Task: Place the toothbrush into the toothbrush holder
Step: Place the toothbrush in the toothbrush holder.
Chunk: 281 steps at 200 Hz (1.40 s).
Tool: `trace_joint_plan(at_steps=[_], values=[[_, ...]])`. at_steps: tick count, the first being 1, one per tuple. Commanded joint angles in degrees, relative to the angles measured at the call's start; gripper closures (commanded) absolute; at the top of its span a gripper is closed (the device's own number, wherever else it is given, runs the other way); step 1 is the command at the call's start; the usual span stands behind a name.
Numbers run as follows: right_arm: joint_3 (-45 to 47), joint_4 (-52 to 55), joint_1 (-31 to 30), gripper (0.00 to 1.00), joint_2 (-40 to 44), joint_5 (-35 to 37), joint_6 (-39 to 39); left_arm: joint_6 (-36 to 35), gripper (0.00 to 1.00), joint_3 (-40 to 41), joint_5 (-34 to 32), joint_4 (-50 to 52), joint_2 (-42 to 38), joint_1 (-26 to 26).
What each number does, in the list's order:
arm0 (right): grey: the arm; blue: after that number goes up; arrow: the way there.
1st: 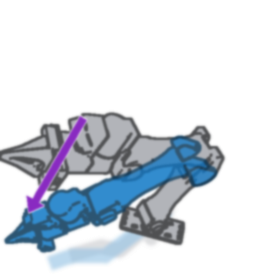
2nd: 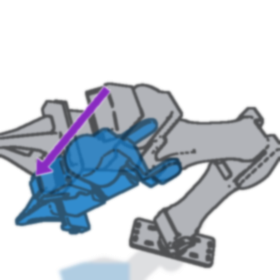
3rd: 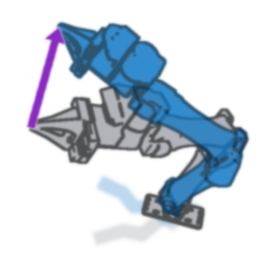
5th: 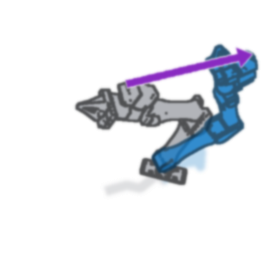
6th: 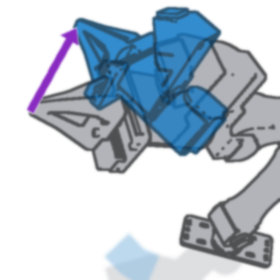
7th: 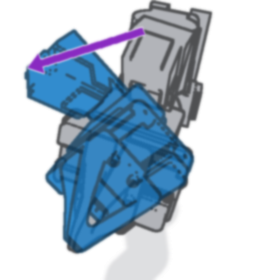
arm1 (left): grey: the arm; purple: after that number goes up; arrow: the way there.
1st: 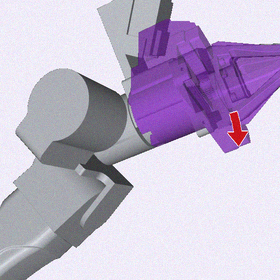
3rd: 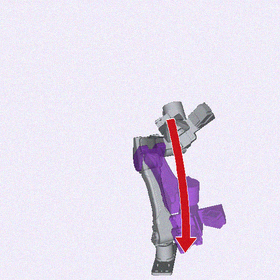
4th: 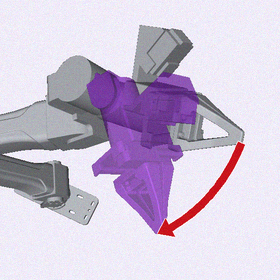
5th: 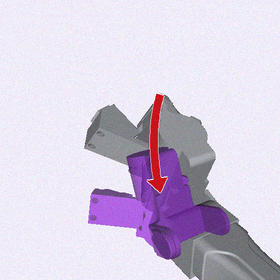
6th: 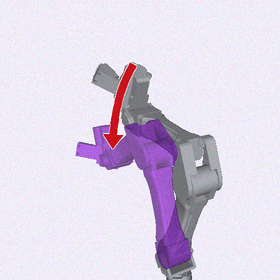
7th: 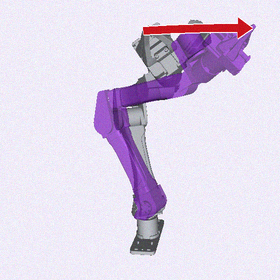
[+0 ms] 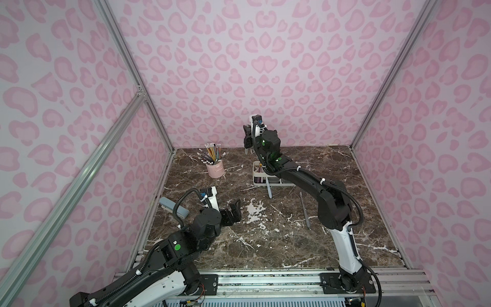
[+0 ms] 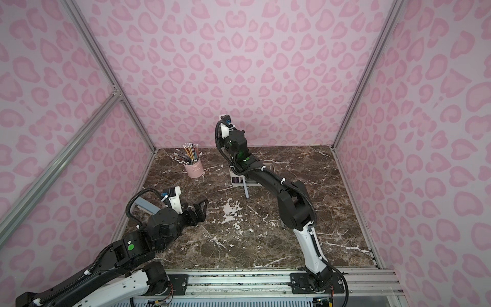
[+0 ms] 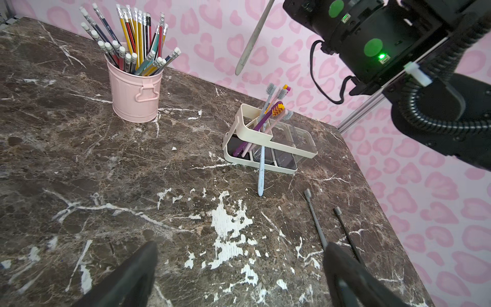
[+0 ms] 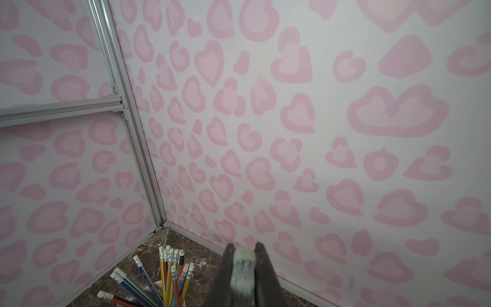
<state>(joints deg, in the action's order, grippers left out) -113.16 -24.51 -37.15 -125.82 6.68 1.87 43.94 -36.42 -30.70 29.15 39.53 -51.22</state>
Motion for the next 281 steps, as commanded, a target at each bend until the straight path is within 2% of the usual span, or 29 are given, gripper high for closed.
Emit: trace_joint_plan(at_steps=[1,18,50,102,182,281], values=[[-0.2,2.6,0.1,1.00,0.8,1.8,0.2,1.1,0.01,0.5,-1.1,0.2,-0.4,0.0],[2.0,4.6,0.6,1.00,1.5,2.9,2.4,1.3,0.01,0.6,-1.4,0.6,-0.1,-0.1],[11.4,-1.9,0.4,1.00,4.8,5.1,1.2,1.7,0.01,0.4,-1.9,1.2,0.7,-0.1],[12.4,-0.9,0.2,1.00,4.4,6.5,-0.7,1.5,0.01,0.2,-2.1,0.7,1.9,0.0],[17.9,-6.9,-0.6,1.00,8.5,8.2,-3.6,1.3,0.01,0.4,-2.3,0.4,2.0,0.0],[18.4,-4.5,0.1,1.00,4.1,6.9,-1.3,1.4,0.01,0.8,-2.5,0.5,1.5,0.0]])
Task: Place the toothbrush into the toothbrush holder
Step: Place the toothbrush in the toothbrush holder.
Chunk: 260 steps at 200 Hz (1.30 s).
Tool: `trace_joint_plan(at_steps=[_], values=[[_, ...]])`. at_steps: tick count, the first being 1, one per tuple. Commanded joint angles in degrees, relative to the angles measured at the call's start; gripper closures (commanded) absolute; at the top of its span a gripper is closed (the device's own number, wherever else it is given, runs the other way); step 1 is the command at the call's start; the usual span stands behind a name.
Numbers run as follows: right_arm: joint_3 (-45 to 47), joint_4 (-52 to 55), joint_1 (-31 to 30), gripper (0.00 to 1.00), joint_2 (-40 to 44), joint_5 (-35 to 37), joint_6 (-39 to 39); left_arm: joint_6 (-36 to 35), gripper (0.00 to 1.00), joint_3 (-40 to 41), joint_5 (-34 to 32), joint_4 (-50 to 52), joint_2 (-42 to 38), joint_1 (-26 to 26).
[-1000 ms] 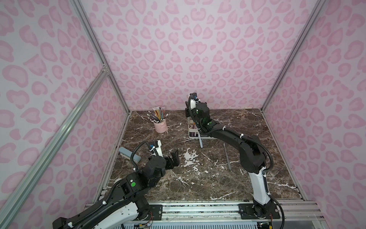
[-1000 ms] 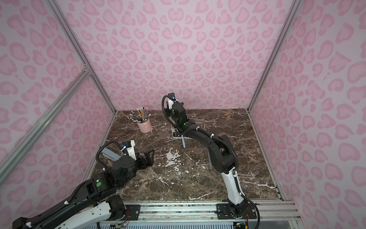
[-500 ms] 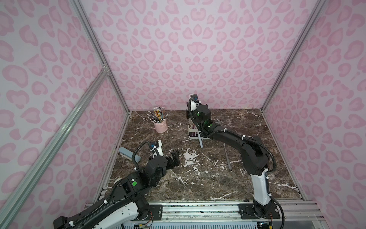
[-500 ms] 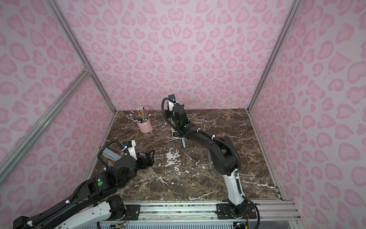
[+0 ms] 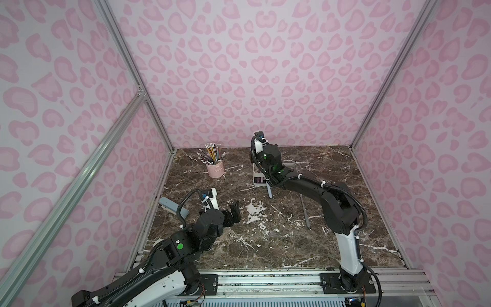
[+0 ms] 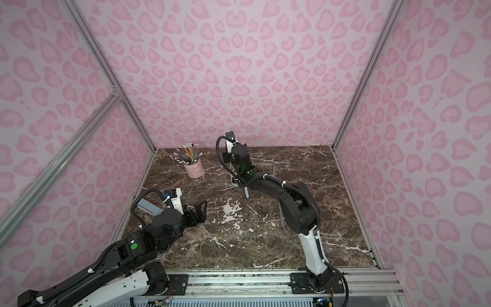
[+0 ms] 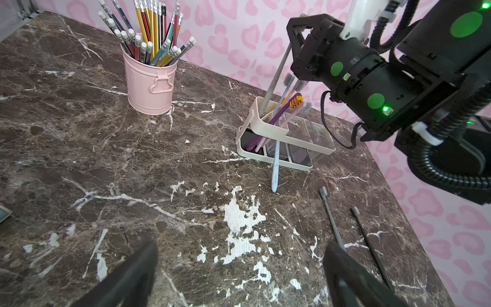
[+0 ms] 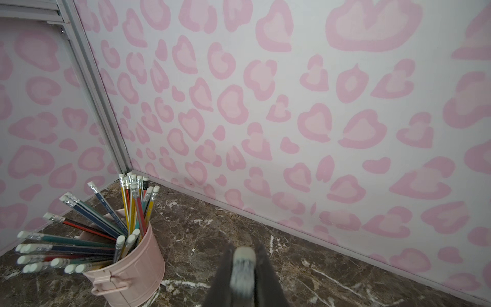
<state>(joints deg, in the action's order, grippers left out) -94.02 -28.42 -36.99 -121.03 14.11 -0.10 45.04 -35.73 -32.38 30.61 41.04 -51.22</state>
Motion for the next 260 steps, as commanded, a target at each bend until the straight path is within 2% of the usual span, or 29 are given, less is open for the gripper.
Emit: trace_joint_plan(at_steps=[1,113,140,161,223,260], values=[[-0.7,-0.6,-0.1,1.00,-0.7,-0.5,0.7,0.3,0.01,0.1,-0.8,-1.1,0.0,0.0],[4.6,-2.4,-0.2,0.97,-1.7,-2.1,4.3,0.1,0.01,0.0,-0.9,-1.2,0.5,0.0],[5.4,-2.9,-0.2,0.90,-1.2,-1.8,4.8,0.1,0.01,0.0,-0.9,-1.3,0.4,0.0],[6.1,-3.7,-0.3,0.79,-0.6,-1.2,5.1,0.0,0.01,0.0,-0.9,-1.3,0.4,-0.1],[6.1,-3.6,-0.2,0.69,0.7,-1.7,5.2,-0.1,0.02,-0.1,-0.9,-1.4,0.4,0.0],[6.7,-3.7,-0.3,0.59,2.8,-2.6,5.7,-0.1,0.02,-0.1,-0.9,-1.3,0.4,-0.1]])
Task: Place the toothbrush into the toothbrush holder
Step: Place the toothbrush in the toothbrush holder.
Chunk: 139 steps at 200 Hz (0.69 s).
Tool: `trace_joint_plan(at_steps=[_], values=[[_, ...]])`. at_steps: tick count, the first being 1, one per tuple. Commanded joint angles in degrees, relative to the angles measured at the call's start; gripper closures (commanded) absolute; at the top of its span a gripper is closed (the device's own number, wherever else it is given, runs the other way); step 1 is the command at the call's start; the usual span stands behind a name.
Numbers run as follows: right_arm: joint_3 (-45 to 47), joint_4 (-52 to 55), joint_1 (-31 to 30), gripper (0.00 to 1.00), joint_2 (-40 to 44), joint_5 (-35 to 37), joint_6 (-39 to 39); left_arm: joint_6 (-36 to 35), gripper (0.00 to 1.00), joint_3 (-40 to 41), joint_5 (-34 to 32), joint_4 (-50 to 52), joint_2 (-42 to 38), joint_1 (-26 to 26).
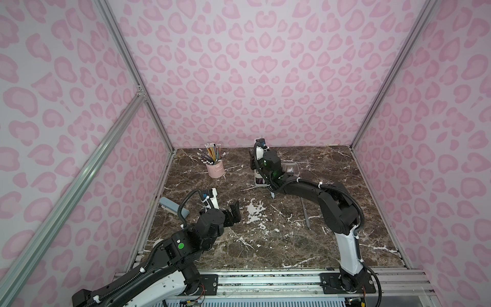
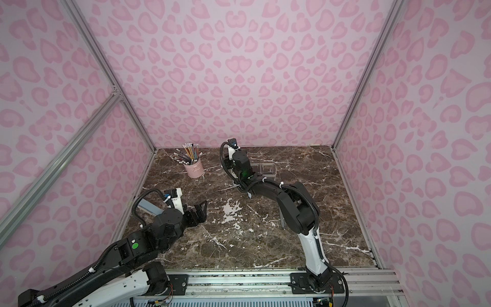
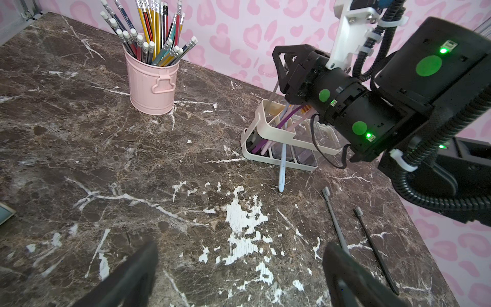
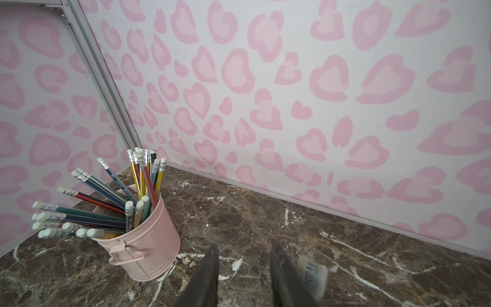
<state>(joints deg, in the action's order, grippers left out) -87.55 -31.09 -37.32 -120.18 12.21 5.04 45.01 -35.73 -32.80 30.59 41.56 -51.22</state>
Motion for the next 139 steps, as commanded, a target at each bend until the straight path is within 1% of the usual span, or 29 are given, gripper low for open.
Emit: trace_joint_plan(at_steps=[1,23,48,73,92,116,137,139], values=[[0.3,-1.1,0.1,0.59,2.1,-0.8,0.6,-0.1,0.02,-0.1,-0.5,-1.3,-0.2,0.0],[0.2,-1.4,-0.2,0.54,3.8,-1.4,0.6,-0.2,0.02,-0.1,-0.5,-1.3,-0.3,-0.1],[-1.5,0.5,-0.4,0.47,5.1,-2.0,0.0,-0.1,0.02,-0.1,-0.5,-1.5,-0.2,-0.1],[-2.2,3.0,-0.5,0.43,8.1,0.5,-0.3,-0.2,0.02,-0.2,-0.4,-1.3,0.0,-0.1],[-0.1,4.8,-0.4,0.38,12.7,1.7,-0.2,-0.3,0.02,-0.2,0.0,-1.6,0.4,0.0],[2.9,13.8,-0.3,0.36,19.5,5.8,1.1,-0.5,0.02,-0.8,0.4,-1.5,2.0,-0.1],[9.0,20.7,0.0,0.34,26.8,8.1,3.9,-0.3,0.01,-1.4,0.7,-1.7,3.9,0.0],[10.7,20.9,0.0,0.34,27.4,8.1,4.2,-0.3,0.01,-1.4,0.7,-1.7,4.1,-0.1]])
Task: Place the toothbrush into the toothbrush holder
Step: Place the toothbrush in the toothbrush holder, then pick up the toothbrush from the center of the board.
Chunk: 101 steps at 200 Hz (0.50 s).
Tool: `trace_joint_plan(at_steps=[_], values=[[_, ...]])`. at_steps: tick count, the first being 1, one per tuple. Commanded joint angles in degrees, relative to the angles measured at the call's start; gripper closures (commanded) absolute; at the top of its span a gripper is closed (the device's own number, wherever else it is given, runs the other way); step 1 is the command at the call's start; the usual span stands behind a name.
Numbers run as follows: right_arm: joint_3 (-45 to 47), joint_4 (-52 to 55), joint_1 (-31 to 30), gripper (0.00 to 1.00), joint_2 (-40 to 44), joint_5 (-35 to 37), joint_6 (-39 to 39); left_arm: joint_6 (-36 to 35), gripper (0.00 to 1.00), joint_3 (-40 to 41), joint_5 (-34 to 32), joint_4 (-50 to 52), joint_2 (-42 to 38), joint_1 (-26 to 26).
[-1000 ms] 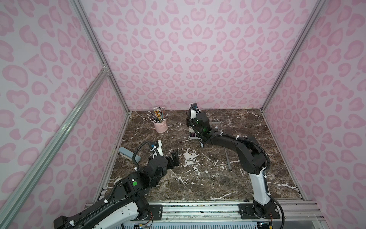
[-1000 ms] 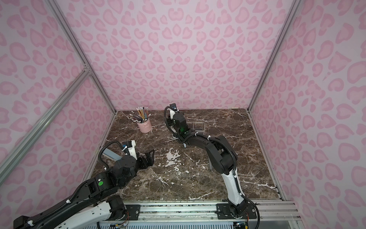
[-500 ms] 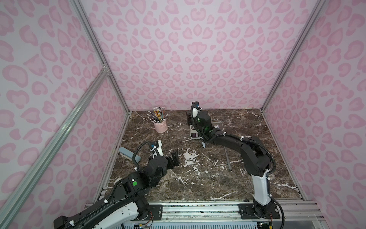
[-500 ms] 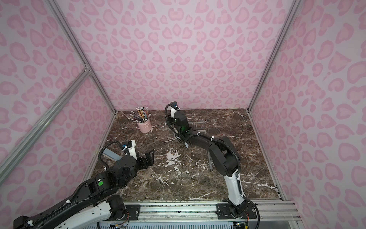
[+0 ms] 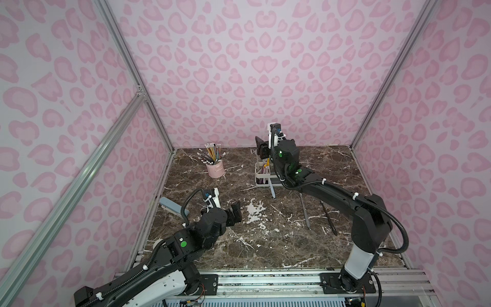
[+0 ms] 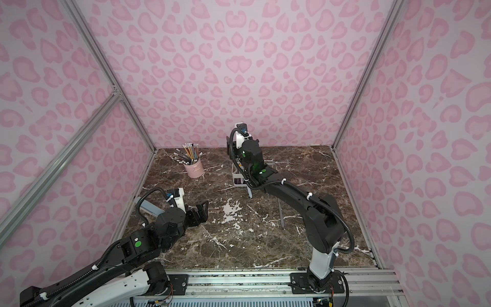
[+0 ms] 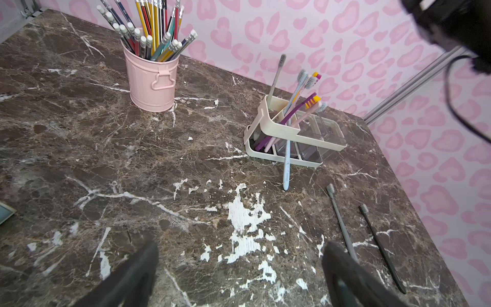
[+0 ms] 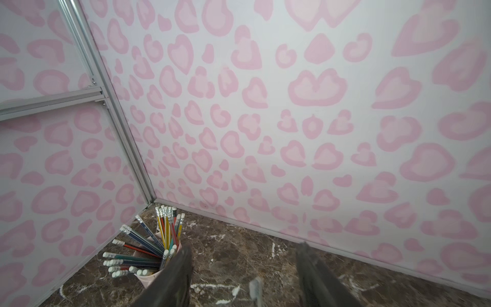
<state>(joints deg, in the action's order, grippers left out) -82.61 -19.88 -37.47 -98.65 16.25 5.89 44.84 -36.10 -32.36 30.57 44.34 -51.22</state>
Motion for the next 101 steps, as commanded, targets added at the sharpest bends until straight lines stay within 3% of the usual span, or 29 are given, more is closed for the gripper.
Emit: trace_joint_plan(at_steps=[1,61,101], values=[[6.4,10.0,0.2,0.34,6.3,4.0,3.5,-0.2,0.01,-1.1,0.3,-1.7,1.4,0.0],[26.6,22.7,2.9,0.31,26.3,4.5,11.2,-1.8,0.02,-4.5,2.7,-4.9,7.3,-0.1],[35.3,29.3,9.1,0.31,30.6,-2.9,16.3,-2.3,0.02,-7.4,4.1,-6.5,12.2,0.0]])
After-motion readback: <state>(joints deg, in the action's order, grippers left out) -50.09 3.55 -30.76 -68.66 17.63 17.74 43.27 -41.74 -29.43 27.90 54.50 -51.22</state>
